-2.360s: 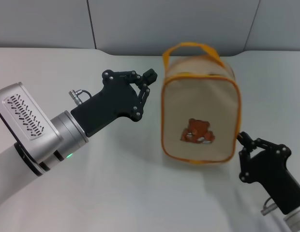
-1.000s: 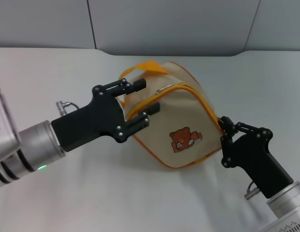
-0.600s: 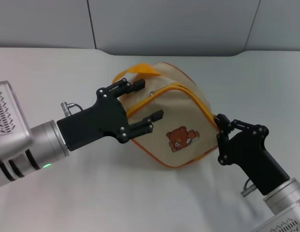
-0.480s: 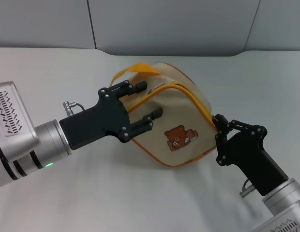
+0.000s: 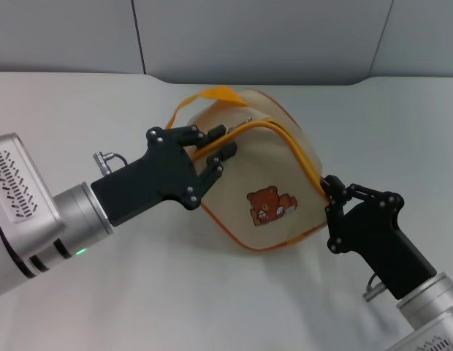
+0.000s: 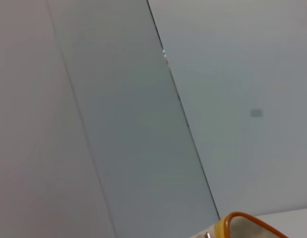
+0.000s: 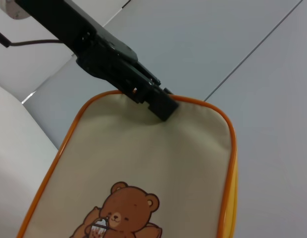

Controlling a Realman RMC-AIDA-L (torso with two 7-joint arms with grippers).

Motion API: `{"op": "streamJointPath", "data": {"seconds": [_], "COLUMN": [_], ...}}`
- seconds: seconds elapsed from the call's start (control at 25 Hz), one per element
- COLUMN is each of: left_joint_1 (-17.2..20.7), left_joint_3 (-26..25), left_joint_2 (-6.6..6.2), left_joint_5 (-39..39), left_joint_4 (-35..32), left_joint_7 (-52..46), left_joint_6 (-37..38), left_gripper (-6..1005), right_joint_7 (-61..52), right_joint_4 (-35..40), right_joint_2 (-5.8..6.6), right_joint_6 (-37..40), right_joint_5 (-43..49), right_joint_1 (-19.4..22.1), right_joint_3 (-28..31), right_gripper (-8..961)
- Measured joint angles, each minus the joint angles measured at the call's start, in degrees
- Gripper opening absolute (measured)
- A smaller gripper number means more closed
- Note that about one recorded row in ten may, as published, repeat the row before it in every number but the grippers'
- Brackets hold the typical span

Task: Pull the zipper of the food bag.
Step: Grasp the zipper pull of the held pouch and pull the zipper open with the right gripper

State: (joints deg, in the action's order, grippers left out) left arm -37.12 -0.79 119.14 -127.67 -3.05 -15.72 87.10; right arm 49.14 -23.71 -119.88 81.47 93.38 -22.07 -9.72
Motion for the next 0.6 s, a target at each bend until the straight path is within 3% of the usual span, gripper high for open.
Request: {"op": "streamJointPath", "data": {"seconds": [0.6], "left_joint_1": [-0.96], "left_joint_3": [-1.72], "left_joint_2": [-0.15], "left_joint_5": [-0.06], "left_joint_4": [0.79], "left_joint_7": [-2.21], "left_joint_6": [-2.38], "left_gripper": [70], "right_joint_7": [0.11], "right_joint_4": [0.47], "right_joint_2": [-0.01], "right_joint_6": [-0.61], "right_joint_5": [-0.11], "right_joint_1": [1.72], "right_joint_3": [0.51], "right_gripper": [16]}}
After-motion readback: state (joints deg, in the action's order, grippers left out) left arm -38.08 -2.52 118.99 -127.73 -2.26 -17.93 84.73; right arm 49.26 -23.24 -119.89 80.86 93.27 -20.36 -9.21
